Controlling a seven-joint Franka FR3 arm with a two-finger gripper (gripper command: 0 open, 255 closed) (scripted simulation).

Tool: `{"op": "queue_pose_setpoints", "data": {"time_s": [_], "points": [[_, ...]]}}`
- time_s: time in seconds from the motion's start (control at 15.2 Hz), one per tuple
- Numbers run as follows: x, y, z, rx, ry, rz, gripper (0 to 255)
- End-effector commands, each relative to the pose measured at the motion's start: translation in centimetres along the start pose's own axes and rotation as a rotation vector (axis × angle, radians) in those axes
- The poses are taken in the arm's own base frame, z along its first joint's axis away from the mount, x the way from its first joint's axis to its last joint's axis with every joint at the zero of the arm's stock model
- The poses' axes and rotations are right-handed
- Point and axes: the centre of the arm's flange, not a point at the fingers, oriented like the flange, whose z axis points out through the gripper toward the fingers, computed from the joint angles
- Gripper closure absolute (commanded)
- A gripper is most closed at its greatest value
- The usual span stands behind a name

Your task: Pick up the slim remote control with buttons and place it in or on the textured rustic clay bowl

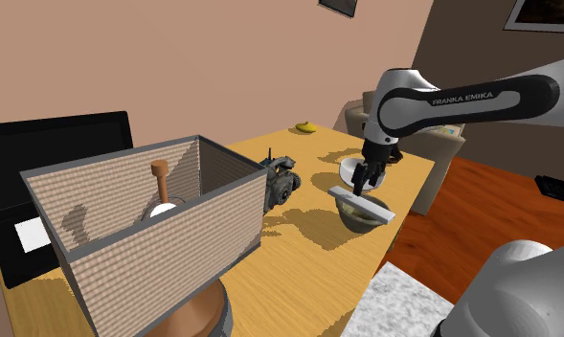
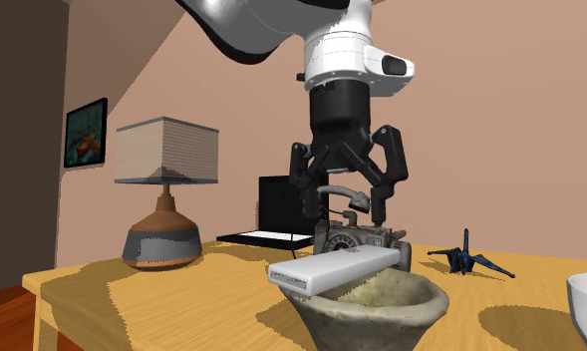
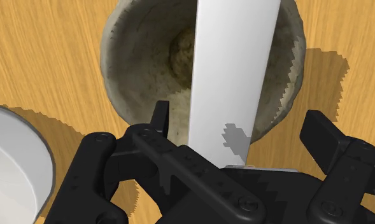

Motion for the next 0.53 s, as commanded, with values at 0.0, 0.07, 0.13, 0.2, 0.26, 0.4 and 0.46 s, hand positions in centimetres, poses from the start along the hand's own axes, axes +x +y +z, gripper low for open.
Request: {"op": "queue_pose_setpoints", "data": {"time_s": [0.0, 0.07, 0.13, 0.2, 0.26, 0.4, 0.46], "points": [[0.12, 0.01, -1.30, 0.001, -0.001, 0.000, 0], [0.11, 0.01, -1.30, 0.001, -0.001, 0.000, 0], [0.11, 0.01, -1.30, 0.001, -0.001, 0.000, 0], [0.11, 0.01, -1.30, 0.001, -0.001, 0.000, 0], [0.11, 0.01, -1.30, 0.001, -0.001, 0.000, 0], [0.12, 0.01, -1.30, 0.001, -0.001, 0.000, 0], [0.12, 0.01, -1.30, 0.001, -0.001, 0.000, 0]]}}
